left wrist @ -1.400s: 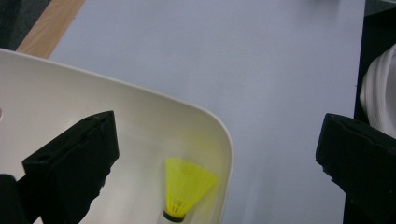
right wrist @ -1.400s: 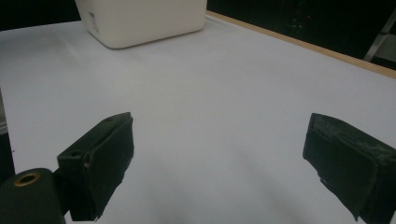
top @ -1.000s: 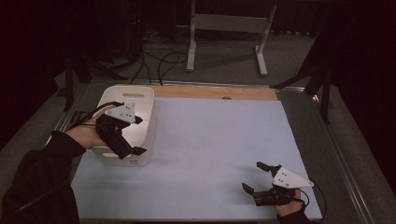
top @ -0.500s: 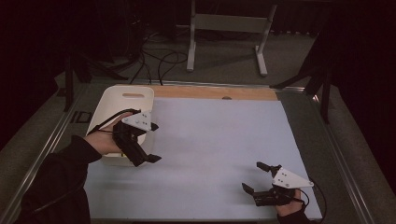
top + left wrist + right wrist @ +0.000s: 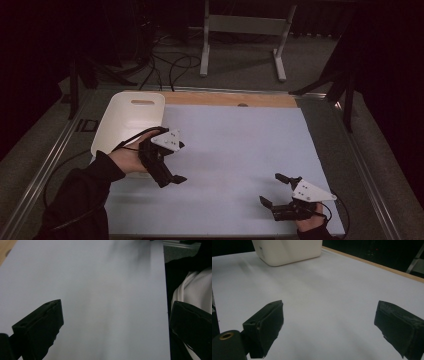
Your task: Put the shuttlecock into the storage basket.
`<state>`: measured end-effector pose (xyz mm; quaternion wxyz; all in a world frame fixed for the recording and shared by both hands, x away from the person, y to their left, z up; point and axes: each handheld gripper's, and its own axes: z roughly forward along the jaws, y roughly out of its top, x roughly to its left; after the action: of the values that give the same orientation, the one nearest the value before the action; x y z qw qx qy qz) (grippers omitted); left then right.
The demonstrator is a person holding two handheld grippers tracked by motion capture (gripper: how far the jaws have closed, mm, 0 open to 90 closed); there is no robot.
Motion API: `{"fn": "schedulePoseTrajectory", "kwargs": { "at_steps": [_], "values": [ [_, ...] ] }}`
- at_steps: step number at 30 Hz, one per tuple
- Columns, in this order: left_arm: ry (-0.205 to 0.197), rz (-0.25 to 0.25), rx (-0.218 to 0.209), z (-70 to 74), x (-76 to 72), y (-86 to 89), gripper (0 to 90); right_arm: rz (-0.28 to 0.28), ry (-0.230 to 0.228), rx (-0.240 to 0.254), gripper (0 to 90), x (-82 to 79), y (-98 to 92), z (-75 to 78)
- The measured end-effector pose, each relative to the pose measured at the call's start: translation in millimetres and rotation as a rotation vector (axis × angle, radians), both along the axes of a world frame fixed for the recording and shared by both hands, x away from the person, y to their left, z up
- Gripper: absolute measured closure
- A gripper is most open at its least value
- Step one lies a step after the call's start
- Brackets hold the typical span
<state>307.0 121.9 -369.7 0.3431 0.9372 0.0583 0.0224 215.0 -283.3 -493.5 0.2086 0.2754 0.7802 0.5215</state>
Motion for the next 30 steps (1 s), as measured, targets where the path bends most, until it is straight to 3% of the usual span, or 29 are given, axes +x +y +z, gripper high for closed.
{"fn": "schedulePoseTrajectory", "kwargs": {
  "at_steps": [11, 24, 30],
  "values": [
    [0.016, -0.003, -0.017, -20.4, -9.5, -14.7, 0.0, -0.002, 0.003, 0.001, 8.5, -0.6, -0.6, 0.6],
    [0.02, -0.001, -0.075, -52.1, -18.8, -15.3, 0.0, -0.004, 0.007, 0.007, 8.5, -0.4, 0.1, 0.1],
    [0.015, 0.007, -0.078, -66.6, -21.7, -18.1, 0.0, -0.002, 0.006, 0.0, 8.4, -0.2, 0.1, -0.1]
  ]
}}
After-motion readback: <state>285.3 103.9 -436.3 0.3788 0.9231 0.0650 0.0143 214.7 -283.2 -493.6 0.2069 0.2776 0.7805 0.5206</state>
